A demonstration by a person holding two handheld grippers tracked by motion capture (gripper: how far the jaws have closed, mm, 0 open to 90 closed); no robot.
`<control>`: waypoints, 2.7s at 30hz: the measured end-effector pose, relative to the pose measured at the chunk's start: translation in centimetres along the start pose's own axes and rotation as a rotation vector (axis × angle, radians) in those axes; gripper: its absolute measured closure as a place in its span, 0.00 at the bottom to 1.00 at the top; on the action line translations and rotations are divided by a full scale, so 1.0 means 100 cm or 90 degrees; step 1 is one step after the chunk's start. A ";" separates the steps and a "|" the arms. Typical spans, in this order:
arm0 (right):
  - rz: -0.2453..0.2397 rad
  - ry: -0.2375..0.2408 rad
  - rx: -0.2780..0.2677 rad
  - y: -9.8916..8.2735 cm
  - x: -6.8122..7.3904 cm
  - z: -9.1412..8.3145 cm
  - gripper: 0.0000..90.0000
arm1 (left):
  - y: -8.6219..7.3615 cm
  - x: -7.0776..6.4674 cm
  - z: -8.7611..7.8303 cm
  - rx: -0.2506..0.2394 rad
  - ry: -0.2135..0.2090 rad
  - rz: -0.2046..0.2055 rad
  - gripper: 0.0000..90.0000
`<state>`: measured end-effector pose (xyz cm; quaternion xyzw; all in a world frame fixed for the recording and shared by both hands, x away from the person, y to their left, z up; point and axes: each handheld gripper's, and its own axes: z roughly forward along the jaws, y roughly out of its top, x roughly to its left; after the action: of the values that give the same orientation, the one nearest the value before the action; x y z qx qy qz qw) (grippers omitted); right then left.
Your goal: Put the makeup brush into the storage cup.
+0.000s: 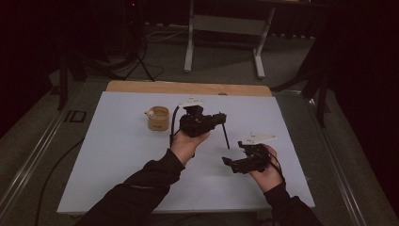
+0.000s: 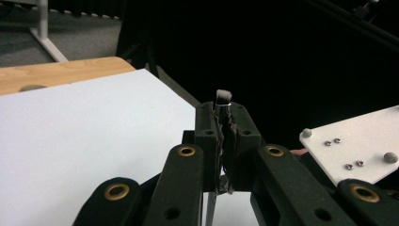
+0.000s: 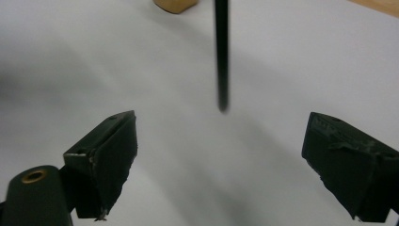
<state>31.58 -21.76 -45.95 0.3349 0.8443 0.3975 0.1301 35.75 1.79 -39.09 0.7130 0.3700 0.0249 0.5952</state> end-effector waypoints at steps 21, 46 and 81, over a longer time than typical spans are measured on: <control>-0.003 -0.003 0.005 -0.002 -0.001 0.001 0.12 | 0.022 0.005 -0.032 0.009 0.069 0.055 0.94; 0.002 0.000 0.011 -0.002 -0.001 0.003 0.12 | 0.058 0.033 -0.078 -0.015 0.211 0.099 0.94; 0.013 0.004 0.019 -0.003 -0.005 0.005 0.13 | 0.074 0.086 -0.099 -0.054 0.396 0.109 0.94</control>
<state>32.02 -21.96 -46.56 0.3440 0.8473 0.3871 0.1181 40.97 14.65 -33.29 0.6741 0.4713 0.3068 0.4788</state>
